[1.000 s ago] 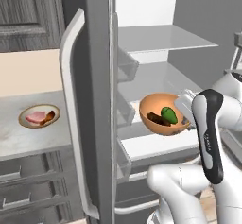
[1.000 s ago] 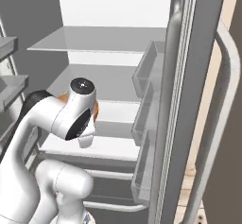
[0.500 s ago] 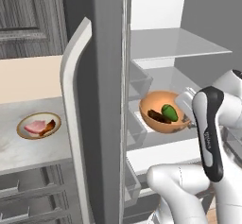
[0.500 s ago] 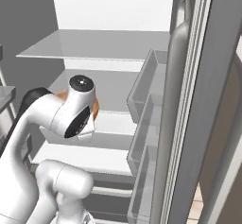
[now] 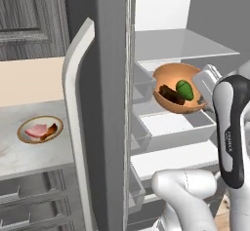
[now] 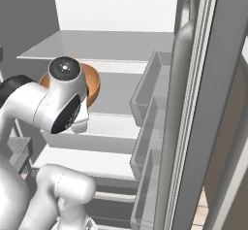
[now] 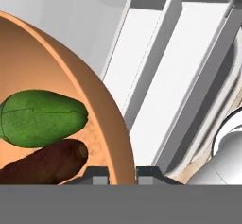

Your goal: Place the bowl with the sweet potato and avocado on the top shelf of the fridge. Place the bowl with the steak and chicken drumstick on the second highest shelf of the fridge.

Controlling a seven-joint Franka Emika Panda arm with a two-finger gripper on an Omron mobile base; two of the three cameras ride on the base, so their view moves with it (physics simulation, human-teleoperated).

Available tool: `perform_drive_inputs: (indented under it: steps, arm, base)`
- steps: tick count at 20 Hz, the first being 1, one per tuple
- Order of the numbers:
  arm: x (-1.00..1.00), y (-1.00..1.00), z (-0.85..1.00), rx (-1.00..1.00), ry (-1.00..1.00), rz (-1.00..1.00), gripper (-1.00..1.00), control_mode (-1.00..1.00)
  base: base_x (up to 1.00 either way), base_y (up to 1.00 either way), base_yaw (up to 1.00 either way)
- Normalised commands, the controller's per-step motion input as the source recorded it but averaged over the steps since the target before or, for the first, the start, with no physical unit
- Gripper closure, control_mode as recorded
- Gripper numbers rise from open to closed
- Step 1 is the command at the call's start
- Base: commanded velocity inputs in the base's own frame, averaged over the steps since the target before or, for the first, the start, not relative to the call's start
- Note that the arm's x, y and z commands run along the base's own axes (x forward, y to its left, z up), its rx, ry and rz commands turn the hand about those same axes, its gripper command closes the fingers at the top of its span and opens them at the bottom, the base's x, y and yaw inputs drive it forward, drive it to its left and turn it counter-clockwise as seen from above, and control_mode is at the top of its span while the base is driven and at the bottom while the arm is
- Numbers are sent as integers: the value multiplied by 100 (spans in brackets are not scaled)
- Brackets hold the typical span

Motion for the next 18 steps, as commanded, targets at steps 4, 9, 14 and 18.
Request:
perform_drive_inputs:
  steps: [4,9,14,18]
  arm:
    - [0,-9,100,1,-25,-2,100,-100]
    - [60,-1,81,0,-17,-2,100,-100]
    - [100,0,39,0,-5,-6,100,-100]
    - [100,0,0,-1,6,-9,100,-100]
  base:
    - [0,0,0]
    - [0,0,0]
    - [0,0,0]
    - [0,0,0]
